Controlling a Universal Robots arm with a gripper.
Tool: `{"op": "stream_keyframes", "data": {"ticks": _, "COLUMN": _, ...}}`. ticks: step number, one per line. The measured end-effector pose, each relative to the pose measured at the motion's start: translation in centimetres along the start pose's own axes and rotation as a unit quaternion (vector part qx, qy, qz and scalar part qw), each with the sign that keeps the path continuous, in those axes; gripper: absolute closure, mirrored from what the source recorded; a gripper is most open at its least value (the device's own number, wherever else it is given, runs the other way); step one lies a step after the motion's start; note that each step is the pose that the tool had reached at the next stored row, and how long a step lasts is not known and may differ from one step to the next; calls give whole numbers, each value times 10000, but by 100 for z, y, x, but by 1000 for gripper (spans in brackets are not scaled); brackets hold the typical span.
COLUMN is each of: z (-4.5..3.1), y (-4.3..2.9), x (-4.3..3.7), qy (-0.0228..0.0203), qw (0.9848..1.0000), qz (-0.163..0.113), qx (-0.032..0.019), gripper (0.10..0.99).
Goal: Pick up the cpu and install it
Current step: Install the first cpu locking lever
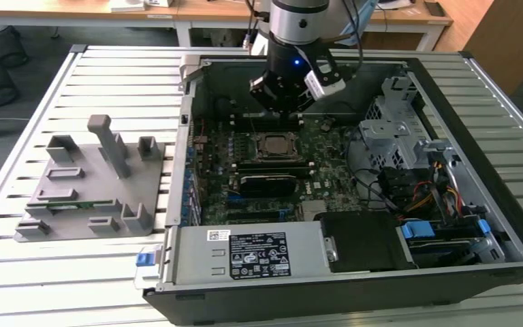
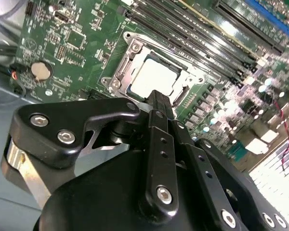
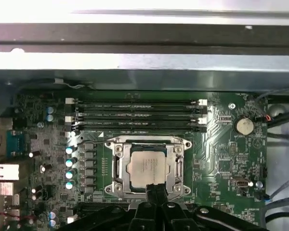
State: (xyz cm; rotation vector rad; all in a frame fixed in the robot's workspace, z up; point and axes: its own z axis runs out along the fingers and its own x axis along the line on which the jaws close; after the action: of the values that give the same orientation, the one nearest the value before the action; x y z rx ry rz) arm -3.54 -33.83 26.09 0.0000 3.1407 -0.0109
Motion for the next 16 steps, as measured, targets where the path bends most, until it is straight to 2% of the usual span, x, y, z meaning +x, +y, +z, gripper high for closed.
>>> {"op": "stream_keyframes", "data": {"ticks": 16, "z": 7, "y": 0, "x": 353, "qy": -24, "qw": 10000, "qz": -31, "qx": -1, "gripper": 980}}
